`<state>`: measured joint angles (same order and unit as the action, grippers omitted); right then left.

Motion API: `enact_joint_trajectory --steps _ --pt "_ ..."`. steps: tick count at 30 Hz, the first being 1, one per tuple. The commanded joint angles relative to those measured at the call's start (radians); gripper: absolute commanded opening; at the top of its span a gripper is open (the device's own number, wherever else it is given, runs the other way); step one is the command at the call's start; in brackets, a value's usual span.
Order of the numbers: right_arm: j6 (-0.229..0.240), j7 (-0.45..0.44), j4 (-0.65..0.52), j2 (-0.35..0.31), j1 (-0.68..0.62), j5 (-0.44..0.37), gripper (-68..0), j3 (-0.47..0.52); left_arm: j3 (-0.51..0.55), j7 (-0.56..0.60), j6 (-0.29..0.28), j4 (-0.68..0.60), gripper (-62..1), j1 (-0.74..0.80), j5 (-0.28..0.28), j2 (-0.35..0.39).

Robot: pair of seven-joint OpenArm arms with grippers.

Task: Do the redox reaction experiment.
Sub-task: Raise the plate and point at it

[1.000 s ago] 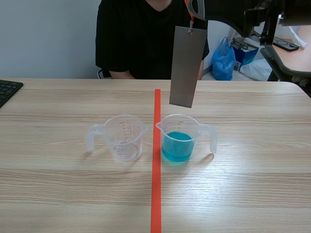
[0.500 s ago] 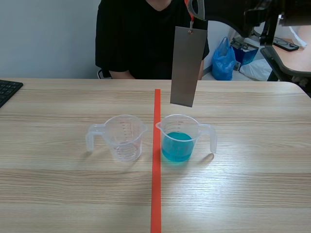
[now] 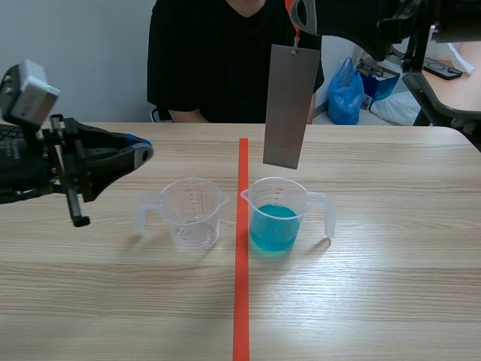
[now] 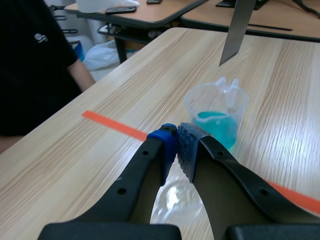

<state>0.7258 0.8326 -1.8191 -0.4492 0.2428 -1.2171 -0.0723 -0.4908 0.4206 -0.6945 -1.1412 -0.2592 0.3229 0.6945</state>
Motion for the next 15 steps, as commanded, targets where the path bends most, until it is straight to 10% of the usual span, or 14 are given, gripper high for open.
enact_joint_trajectory --steps 1,15 --pt "0.000 -0.018 -0.017 -0.013 0.017 -0.020 -66.0 0.002 -0.005 -0.010 -0.002 -0.012 -56.9 -0.027 0.018 -0.019" --pt "0.000 -0.016 -0.017 -0.013 0.017 -0.020 -66.0 0.002 -0.093 -0.177 -0.002 -0.010 -56.9 -0.106 0.033 -0.170"
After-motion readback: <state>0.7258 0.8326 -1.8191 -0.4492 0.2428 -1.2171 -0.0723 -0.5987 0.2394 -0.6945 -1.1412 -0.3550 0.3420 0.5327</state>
